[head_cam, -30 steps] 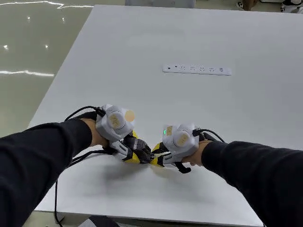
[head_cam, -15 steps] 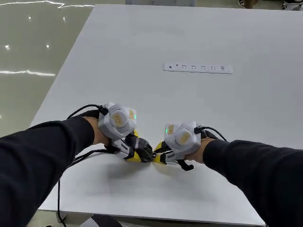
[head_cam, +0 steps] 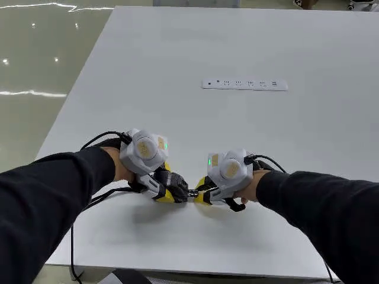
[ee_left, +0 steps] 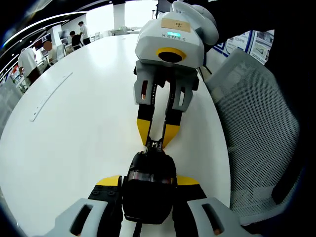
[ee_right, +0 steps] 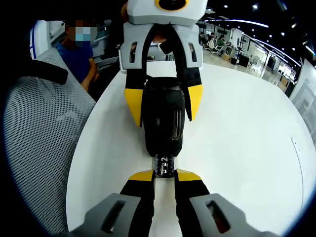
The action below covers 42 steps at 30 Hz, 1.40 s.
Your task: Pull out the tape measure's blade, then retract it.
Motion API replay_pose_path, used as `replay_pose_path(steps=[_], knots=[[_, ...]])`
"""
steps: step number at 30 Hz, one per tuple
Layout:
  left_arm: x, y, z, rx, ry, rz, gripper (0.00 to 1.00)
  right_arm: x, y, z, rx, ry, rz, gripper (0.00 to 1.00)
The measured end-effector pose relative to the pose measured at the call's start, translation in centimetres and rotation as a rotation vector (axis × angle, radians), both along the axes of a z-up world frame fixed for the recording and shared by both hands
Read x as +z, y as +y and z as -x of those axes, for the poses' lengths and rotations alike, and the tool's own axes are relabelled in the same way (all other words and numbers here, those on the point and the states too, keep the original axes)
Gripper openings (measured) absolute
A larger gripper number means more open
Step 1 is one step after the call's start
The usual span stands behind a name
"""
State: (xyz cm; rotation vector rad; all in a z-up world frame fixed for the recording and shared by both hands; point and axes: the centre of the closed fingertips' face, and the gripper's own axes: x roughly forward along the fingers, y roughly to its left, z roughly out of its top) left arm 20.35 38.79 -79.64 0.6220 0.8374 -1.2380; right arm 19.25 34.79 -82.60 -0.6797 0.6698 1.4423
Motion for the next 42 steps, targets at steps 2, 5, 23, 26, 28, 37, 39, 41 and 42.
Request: replay_pose_path(steps=[2, 5, 23, 26, 28, 37, 39, 41, 42], knots=[[0.0, 0.0, 0.0, -0.001, -0.001, 0.0, 0.35, 0.0, -0.2, 0.1, -0.015, 0.018, -0.003, 0.11], [0.0, -0.1, 0.0, -0.003, 0.002, 0.003, 0.35, 0.0, 0.0, 0.1, -0.05, 0.055, 0.0, 0.12], [0.0, 0.0, -0.1, 0.034, 0.023, 0.003, 0.36, 0.1, 0.9, -0.2, -0.027, 0.017, -0.01, 0.12], [0.0, 0.0, -0.1, 0.038, 0.023, 0.006, 0.35, 0.2, 0.7, -0.5, -0.047, 0.028, -0.008, 0.12], [0.0, 0.0, 0.0, 0.03, 0.018, 0.003, 0.35, 0.1, 0.6, -0.4, -0.044, 0.031, -0.011, 0.12], [0.0, 0.0, -0.1, 0.027, 0.016, 0.002, 0.35, 0.1, -0.4, -0.5, -0.044, 0.032, -0.006, 0.11], [0.0, 0.0, -0.1, 0.026, 0.016, 0.004, 0.35, 0.1, -0.6, -0.5, -0.043, 0.029, -0.003, 0.11], [0.1, 0.0, -0.1, 0.029, 0.019, 0.007, 0.35, 0.1, -0.9, -0.4, -0.047, 0.032, -0.003, 0.11], [0.1, 0.0, -0.1, 0.03, 0.018, 0.009, 0.35, 0.0, -1.0, -0.4, -0.049, 0.032, -0.002, 0.11]])
